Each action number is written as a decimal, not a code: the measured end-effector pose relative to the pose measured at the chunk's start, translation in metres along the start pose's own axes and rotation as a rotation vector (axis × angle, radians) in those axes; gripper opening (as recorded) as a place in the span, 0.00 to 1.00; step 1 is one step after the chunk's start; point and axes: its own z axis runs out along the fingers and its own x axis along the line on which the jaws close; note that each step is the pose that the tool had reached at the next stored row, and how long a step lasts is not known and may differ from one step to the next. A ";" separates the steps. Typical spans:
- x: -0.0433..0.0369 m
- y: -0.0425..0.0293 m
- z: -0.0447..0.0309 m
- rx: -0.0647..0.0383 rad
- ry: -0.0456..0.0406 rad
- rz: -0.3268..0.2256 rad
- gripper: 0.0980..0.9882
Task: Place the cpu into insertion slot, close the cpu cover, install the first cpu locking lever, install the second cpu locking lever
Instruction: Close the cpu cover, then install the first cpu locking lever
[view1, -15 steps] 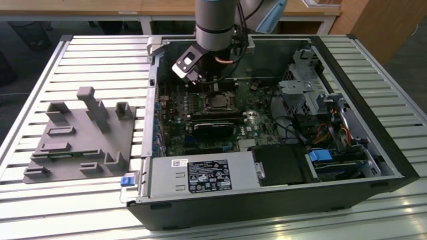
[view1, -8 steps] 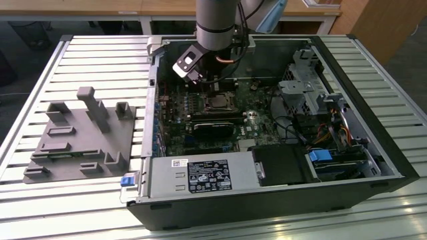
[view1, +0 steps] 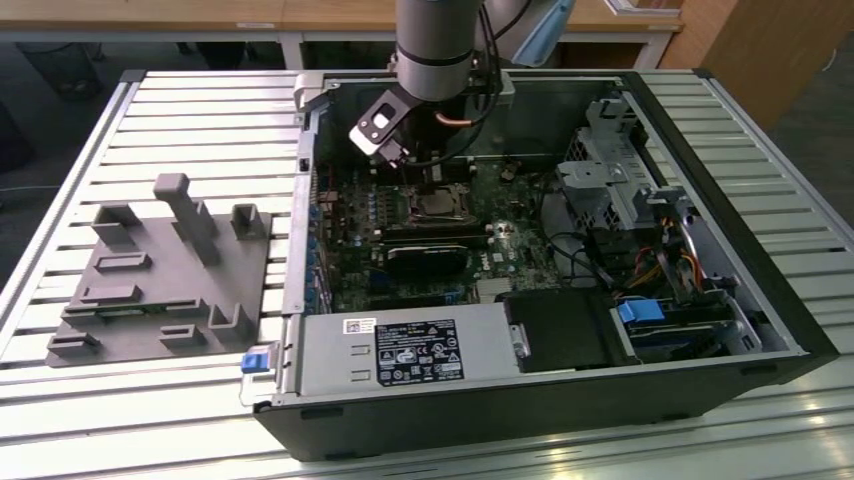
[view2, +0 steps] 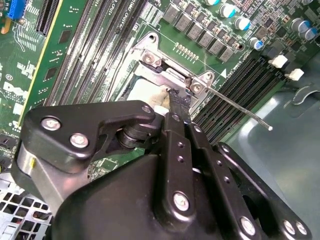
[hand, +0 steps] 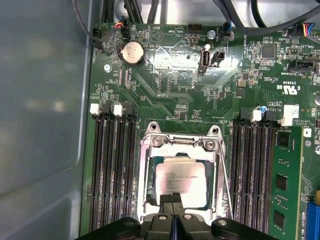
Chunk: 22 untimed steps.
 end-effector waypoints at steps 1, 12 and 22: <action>-0.0001 0.0002 0.0000 0.000 0.0000 0.000 0.03; 0.0005 0.0005 -0.0115 0.000 0.0000 0.000 0.03; 0.0032 0.0016 -0.0504 0.000 0.0000 -0.001 0.03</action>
